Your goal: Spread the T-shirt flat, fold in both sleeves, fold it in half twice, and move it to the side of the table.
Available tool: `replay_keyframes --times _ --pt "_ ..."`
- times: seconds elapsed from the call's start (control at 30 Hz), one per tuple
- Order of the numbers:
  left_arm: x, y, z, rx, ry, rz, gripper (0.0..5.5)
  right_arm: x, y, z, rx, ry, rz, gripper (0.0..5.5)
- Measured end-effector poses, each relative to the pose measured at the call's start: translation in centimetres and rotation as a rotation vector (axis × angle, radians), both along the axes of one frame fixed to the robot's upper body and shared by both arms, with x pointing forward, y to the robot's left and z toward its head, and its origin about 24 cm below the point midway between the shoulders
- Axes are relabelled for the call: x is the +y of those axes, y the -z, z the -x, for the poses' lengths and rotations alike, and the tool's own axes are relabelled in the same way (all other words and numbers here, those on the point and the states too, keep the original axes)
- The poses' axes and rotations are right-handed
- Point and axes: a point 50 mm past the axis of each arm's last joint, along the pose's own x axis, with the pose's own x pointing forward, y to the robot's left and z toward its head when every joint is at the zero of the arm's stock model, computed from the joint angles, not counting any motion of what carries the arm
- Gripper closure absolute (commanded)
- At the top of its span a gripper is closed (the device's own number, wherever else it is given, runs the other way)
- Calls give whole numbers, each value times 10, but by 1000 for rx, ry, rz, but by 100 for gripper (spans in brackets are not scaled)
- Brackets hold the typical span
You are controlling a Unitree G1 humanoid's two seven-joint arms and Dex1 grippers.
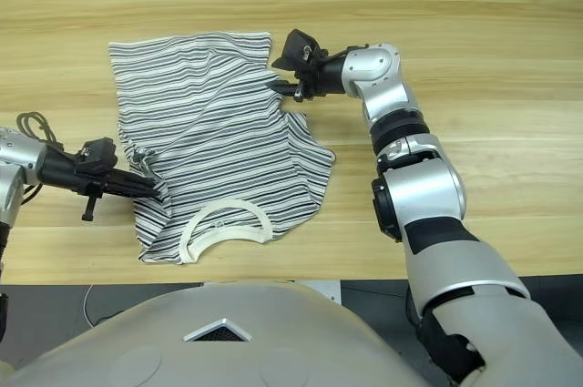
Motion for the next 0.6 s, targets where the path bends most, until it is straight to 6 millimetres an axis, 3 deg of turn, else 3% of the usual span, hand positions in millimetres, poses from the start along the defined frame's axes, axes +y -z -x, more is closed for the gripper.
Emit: replay_keyframes --times 0.37,0.5,0.6 --pt "1 -12 -8 -47 -44 71 304 -9 -9 -3 -21 -7 -10 360" --pt "2 -14 -9 -86 -38 68 304 -15 -15 -6 -11 49 -74 360" --pt "4 -21 -28 -256 -181 104 302 -41 -38 -19 111 195 -249 325"
